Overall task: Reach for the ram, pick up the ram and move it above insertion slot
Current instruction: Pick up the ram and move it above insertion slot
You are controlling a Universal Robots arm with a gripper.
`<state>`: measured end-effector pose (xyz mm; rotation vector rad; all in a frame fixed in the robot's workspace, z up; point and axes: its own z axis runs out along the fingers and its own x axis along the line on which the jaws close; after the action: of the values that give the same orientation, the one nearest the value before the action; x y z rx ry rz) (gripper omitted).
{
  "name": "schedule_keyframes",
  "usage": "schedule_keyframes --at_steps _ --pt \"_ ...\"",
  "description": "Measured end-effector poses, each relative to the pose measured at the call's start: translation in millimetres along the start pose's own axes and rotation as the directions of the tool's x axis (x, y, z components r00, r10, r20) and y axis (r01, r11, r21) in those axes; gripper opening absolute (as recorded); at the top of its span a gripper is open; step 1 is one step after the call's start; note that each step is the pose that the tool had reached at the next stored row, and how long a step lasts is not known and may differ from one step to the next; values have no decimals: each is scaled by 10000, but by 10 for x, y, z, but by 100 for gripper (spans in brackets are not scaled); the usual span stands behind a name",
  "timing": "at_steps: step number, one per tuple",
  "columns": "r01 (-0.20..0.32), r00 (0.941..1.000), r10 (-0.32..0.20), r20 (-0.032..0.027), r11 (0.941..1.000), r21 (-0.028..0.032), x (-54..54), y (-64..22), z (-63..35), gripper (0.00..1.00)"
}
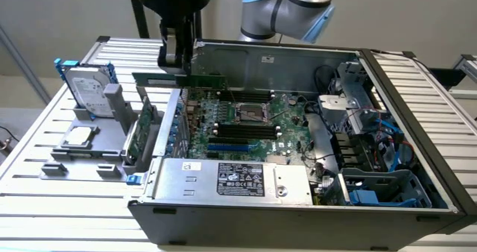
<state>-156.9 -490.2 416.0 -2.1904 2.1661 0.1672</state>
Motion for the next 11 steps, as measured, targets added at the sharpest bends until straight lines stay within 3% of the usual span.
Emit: schedule_keyframes --at_steps 6,11 --pt "-2 10000 2 1 10000 0 -20 -271 -8 13" --pt "-1 10000 1 2 10000 0 -116 -453 1 13"
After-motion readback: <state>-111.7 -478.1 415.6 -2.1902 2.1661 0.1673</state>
